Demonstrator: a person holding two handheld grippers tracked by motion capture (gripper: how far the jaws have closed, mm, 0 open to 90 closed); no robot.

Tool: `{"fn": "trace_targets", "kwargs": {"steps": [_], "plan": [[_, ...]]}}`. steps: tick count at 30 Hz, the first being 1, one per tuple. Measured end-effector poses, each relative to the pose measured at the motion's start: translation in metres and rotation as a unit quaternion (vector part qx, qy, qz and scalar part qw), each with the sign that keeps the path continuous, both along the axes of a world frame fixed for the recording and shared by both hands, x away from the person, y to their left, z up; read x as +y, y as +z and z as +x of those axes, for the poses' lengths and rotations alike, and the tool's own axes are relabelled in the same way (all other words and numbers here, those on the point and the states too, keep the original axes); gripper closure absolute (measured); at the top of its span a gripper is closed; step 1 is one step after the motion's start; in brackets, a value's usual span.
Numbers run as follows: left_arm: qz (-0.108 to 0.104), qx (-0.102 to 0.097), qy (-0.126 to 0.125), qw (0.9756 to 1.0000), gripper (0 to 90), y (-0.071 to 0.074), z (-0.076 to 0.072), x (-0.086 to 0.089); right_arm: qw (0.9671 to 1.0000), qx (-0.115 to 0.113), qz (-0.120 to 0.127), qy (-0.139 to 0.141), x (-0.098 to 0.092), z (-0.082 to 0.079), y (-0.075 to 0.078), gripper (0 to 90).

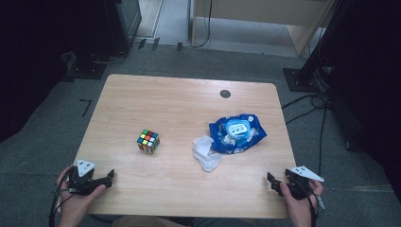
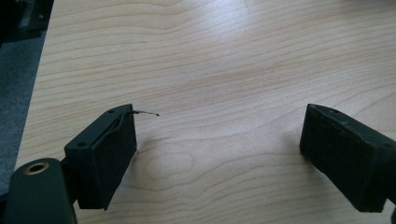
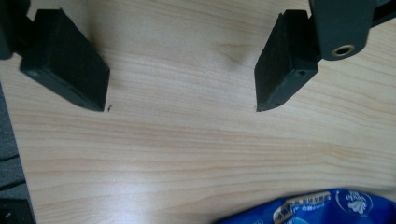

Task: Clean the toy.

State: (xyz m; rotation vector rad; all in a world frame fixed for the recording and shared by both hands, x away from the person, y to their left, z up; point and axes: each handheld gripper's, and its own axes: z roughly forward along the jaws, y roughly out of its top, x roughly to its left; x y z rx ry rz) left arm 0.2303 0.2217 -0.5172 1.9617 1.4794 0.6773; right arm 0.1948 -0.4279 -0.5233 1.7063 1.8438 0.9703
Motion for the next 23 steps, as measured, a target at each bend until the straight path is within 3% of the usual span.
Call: {"fn": "trace_targets", "kwargs": {"steps": [4,7,13,23], "plan": [[-0.017,0.011,-0.016,0.9997,11.2,-0.0004,0.0019,0.0005,0.9997,-0.001,-0.024,0.011,0.0026,-0.0004,-0.0011,17.4],[-0.017,0.01,-0.017,0.9997,11.2,-0.0007,0.0022,-0.0008,0.9983,0.001,-0.055,0.02,0.007,-0.0003,-0.0018,16.3],[-0.018,0.01,-0.015,0.9997,11.2,-0.0007,0.0022,-0.0011,0.9981,0.002,-0.056,0.025,0.0077,0.0,-0.0019,16.1],[-0.019,0.011,-0.014,0.9997,11.3,-0.0006,0.0022,-0.0012,0.9985,0.005,-0.054,0.004,0.0066,0.0005,-0.002,14.6]]}}
